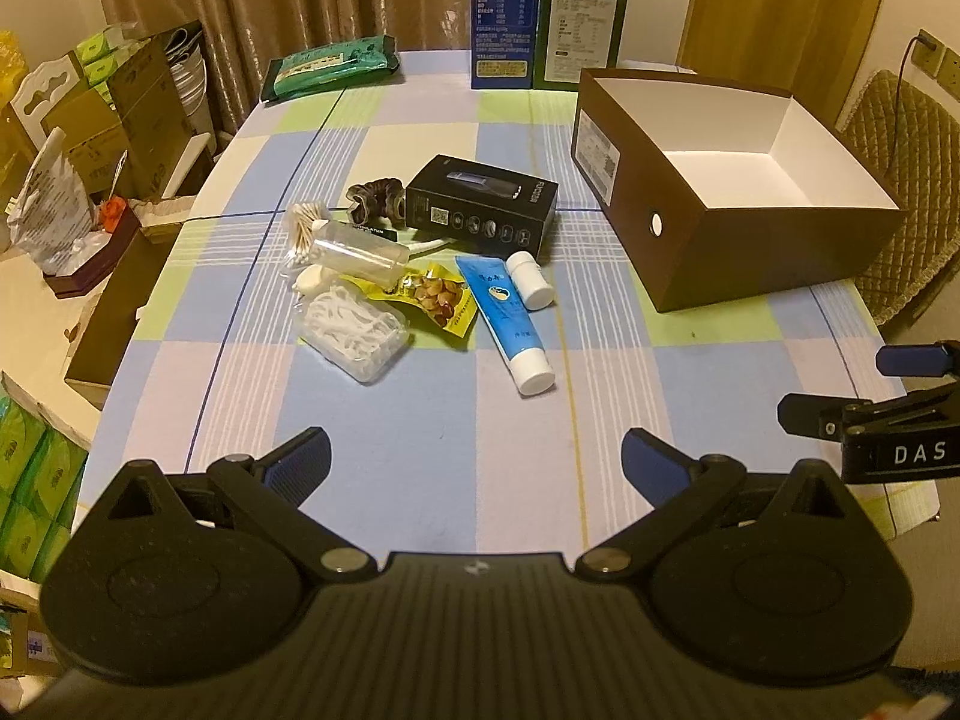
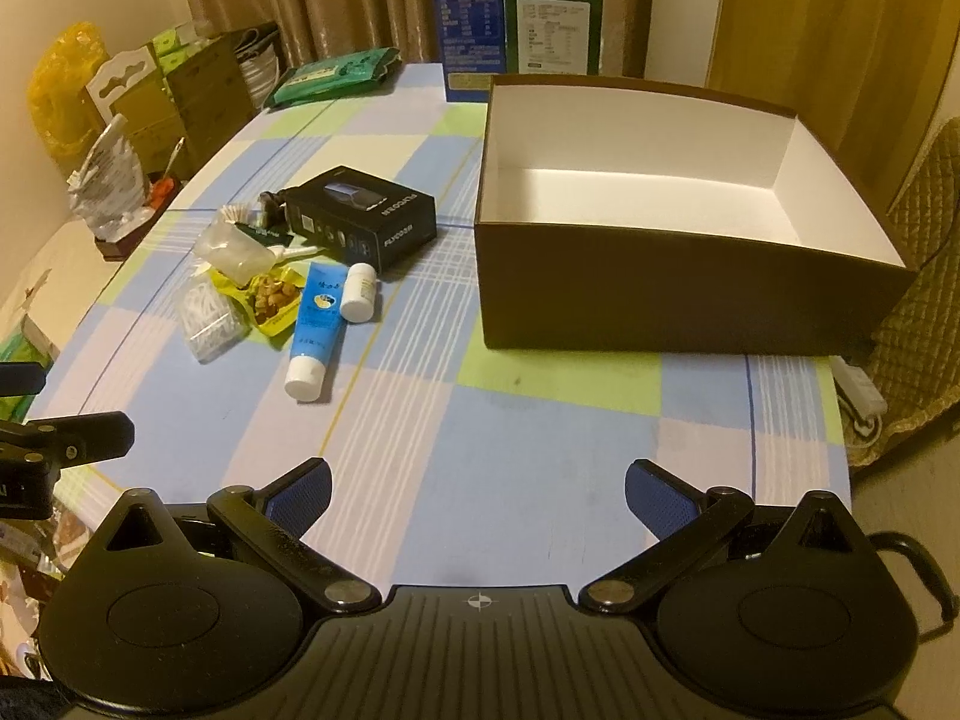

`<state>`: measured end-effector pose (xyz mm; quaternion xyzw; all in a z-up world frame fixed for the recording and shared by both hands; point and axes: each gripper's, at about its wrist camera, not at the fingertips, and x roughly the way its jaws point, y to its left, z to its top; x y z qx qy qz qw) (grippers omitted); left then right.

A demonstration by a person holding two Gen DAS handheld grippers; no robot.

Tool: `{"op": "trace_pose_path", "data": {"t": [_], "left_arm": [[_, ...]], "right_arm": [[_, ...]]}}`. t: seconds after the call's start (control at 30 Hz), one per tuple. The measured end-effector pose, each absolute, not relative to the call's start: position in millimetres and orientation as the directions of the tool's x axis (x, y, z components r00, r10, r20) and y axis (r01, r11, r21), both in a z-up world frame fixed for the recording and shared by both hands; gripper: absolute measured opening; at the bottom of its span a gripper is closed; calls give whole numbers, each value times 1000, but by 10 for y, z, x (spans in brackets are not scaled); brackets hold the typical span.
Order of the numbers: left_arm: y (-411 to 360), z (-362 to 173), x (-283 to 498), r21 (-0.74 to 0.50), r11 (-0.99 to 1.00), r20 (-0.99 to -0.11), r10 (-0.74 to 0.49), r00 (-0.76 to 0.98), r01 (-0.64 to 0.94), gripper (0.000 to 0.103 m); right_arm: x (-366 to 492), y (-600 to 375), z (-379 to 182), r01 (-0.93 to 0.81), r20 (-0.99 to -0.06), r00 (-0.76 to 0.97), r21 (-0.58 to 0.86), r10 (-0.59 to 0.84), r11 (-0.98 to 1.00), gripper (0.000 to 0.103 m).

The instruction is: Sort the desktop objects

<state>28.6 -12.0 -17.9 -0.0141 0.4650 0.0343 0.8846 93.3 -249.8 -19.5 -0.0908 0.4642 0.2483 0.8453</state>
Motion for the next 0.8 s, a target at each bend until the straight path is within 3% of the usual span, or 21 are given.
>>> {"op": "trace_pose_path", "data": {"t": [0.8], "left_arm": [[-323, -342, 552, -2, 995, -836, 55, 546, -103, 102]], "right_arm": [[1328, -2511, -345, -583, -797, 399, 160, 453, 796, 101]]}}
